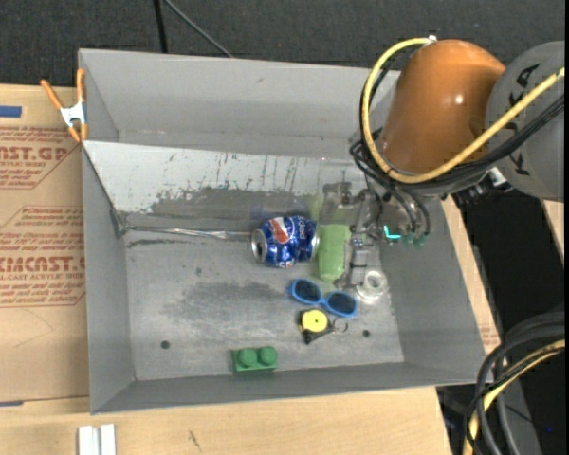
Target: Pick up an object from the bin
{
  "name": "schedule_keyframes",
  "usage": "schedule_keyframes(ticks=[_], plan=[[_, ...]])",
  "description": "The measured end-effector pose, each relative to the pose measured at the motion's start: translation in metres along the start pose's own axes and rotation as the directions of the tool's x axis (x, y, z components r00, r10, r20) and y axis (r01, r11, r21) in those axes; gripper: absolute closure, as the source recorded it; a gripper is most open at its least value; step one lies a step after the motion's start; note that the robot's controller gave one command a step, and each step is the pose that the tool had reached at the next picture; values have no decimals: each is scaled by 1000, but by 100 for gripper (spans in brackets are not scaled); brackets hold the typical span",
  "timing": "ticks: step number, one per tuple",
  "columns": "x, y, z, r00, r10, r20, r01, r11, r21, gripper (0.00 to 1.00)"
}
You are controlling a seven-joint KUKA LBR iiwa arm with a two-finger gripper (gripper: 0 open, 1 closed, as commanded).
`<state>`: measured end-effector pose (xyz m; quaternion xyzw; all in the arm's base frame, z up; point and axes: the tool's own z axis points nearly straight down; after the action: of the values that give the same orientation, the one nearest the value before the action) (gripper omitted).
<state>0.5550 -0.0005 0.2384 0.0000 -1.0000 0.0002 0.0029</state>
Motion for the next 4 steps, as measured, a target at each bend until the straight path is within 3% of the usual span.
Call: schedule_keyframes(ticks=[1, 2, 3, 4], plan=[[2, 18, 172, 958, -286, 0, 286, 958, -1, 0], [24, -57, 169, 990, -140, 4, 140, 990, 1, 0], [23, -54, 169, 989, -145, 7, 145, 989, 0, 100], [20, -55, 46, 987, -158, 15, 158, 987, 3, 100]])
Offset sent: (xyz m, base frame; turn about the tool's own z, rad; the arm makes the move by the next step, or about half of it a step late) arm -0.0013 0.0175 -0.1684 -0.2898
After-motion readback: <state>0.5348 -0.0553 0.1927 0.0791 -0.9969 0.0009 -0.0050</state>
